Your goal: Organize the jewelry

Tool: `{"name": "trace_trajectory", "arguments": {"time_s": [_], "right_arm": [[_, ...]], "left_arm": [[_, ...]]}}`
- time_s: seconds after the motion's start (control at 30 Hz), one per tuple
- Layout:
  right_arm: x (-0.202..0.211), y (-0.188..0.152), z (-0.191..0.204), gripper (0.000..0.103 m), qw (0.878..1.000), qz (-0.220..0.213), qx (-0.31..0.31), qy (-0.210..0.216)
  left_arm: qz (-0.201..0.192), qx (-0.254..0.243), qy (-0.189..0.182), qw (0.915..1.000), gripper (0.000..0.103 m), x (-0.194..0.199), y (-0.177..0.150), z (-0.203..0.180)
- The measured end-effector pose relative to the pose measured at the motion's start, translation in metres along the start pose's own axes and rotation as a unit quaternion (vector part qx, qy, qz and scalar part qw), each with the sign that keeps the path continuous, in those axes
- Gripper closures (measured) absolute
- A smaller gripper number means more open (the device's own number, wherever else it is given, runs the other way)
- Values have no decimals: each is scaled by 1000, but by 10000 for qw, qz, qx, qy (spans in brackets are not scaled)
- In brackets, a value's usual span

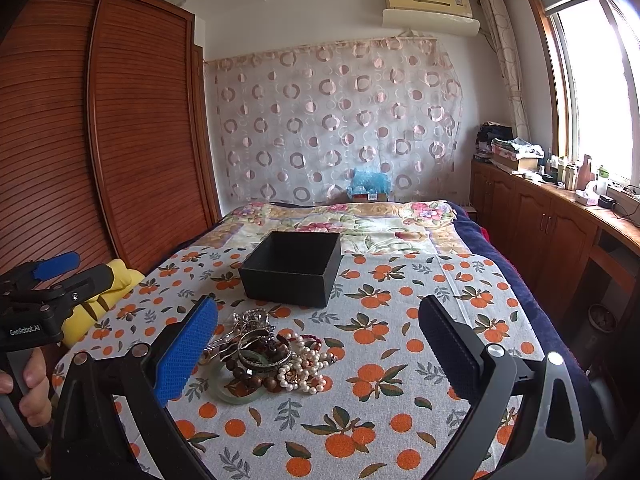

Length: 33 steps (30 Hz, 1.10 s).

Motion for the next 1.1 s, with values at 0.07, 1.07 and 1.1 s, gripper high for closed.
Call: {"name": "trace_trajectory", "arguments": {"time_s": [0.07, 1.07, 1.1], "right_arm": [[0, 0, 0, 2, 10000, -1, -2, 0], [2, -1, 1, 2, 10000, -13, -9, 1], [2, -1, 1, 2, 10000, -15, -7, 1]], "left_arm": [[8, -3, 3, 10000, 7, 0, 0, 0], [16, -54, -18, 10000, 7, -7, -6, -7], [21, -50, -15, 10000, 7, -7, -6, -7]]}}
Point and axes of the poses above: each gripper's, at about its wrist camera, not at the fingertips, and x roughly against the way its jaws point, z to its left, y to its top, the point moved 9 cm from there along -x, roughly the way its jaws point, and after that the axes turned 9 degrees about z, right-handed, at the moved point
